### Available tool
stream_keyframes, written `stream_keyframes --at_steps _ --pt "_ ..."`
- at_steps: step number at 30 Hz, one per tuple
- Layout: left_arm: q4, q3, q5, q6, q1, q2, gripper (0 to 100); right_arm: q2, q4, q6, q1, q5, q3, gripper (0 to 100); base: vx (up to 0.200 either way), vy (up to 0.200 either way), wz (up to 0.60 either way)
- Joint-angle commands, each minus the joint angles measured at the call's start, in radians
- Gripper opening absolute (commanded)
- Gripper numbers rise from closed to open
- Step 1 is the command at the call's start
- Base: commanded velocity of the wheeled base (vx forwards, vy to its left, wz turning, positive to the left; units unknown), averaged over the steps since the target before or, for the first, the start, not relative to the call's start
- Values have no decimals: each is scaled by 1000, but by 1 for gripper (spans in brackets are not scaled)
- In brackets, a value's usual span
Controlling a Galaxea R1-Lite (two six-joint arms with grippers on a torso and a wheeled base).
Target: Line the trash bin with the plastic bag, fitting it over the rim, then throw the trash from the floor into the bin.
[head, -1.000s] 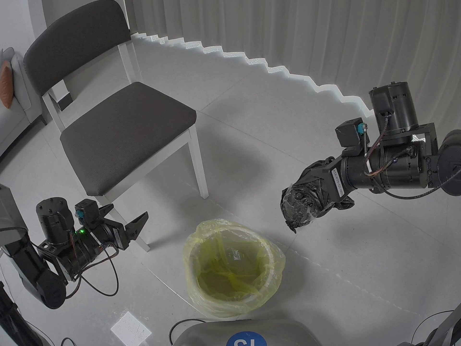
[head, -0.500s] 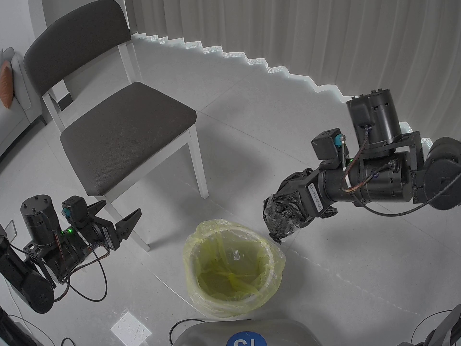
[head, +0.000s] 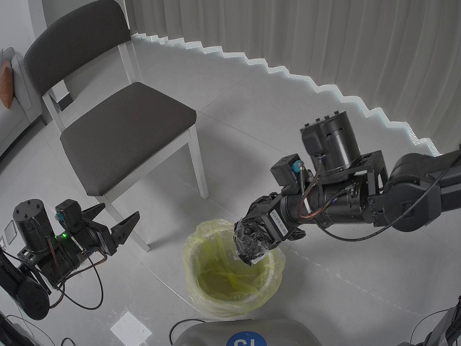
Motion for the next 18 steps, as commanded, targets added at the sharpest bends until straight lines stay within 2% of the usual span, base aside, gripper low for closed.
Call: stream_keyframes --at_steps 1,18 --pt "-4 16 2 -1 -21 -12 100 72 -9 -1 13 -5 -13 0 0 0 0" --pt "-4 43 10 -4 -30 -16 100 290 -46 -1 33 -1 -105 0 0 0 0"
